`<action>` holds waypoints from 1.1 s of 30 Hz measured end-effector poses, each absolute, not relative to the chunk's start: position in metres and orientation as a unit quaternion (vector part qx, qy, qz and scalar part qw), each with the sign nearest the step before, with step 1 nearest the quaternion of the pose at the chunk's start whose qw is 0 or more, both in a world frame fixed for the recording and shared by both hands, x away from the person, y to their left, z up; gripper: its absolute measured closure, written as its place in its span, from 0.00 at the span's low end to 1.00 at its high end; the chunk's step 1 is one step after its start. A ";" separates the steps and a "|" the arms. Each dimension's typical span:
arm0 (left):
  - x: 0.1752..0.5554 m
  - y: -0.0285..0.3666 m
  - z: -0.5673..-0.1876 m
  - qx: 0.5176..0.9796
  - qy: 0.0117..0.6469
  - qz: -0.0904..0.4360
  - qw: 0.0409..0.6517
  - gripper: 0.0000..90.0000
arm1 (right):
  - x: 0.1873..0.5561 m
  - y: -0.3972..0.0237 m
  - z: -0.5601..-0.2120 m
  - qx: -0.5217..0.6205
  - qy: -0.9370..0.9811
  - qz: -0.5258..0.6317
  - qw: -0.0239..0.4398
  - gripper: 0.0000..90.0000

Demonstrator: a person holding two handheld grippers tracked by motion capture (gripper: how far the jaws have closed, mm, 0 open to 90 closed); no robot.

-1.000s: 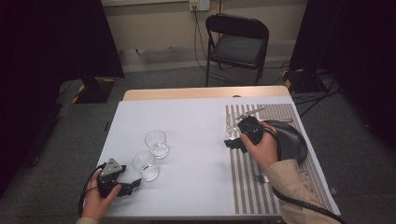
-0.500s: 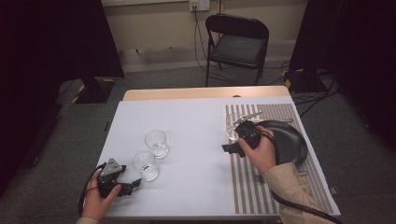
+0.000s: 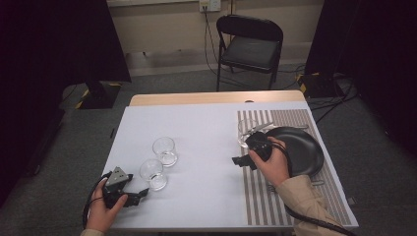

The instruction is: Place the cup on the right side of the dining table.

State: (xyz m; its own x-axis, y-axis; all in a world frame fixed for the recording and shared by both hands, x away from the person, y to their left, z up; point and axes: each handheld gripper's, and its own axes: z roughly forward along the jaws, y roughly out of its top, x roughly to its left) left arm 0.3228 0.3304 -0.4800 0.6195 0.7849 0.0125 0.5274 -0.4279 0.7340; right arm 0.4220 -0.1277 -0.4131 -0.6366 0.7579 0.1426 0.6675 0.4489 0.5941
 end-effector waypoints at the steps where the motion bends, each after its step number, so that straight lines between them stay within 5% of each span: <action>1: 0.323 0.330 -0.480 0.826 0.397 0.180 0.358 0.15 | 0.422 -0.128 -0.414 0.416 0.849 0.316 0.072 0.17; 33: 0.323 0.330 -0.480 0.825 0.398 0.180 0.359 0.15 | 0.409 -0.120 -0.426 0.396 0.860 0.316 0.058 0.18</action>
